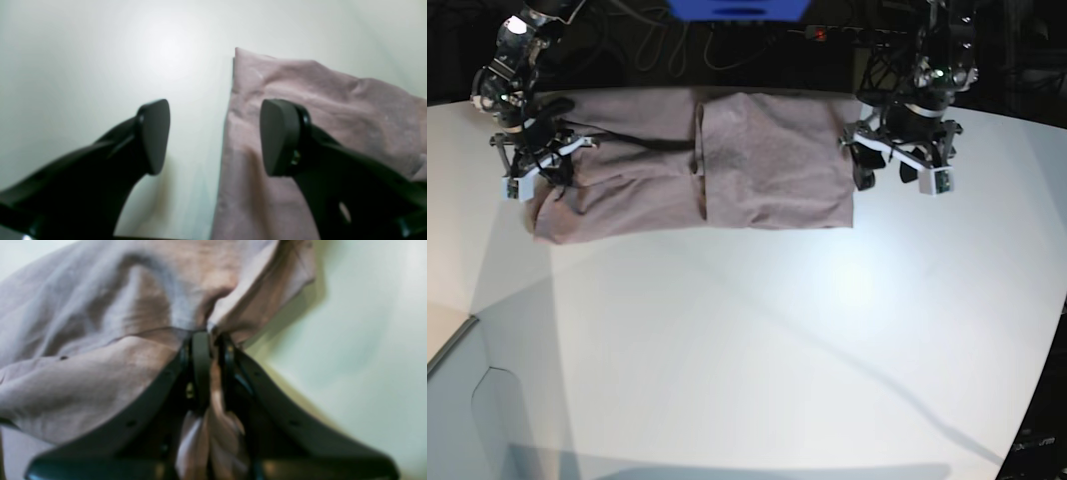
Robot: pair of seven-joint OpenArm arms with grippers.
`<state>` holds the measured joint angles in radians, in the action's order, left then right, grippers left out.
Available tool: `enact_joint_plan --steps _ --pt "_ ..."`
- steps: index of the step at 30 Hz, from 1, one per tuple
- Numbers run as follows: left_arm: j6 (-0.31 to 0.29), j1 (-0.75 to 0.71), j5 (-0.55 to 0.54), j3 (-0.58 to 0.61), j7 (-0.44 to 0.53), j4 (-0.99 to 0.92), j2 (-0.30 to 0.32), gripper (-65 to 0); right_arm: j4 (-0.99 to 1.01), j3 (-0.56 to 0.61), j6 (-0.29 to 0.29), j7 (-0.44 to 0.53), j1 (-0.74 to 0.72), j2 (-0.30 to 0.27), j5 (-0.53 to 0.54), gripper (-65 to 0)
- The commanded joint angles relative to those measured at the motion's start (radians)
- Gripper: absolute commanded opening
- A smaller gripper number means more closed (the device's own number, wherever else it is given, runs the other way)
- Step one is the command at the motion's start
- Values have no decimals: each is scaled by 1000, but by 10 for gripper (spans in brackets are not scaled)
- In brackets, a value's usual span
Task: Layout the t-shirt on the table in an organized manner, then fold the t-shirt properly
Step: 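Hold the shirt corner with the right gripper while the left gripper waits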
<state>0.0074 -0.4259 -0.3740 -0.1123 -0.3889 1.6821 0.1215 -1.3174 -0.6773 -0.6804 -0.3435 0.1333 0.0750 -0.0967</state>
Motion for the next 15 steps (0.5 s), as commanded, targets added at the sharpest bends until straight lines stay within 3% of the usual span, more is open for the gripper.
enact_joint_plan --steps 1,15 --pt "-5 3 -3 -2 21 17 5 -236 -1 3 -18 -53 4 3 -28 -650" --pt "-5 17 -3 -2 21 19 5 -237 -146 3 -18 -56 9 27 -28 -650"
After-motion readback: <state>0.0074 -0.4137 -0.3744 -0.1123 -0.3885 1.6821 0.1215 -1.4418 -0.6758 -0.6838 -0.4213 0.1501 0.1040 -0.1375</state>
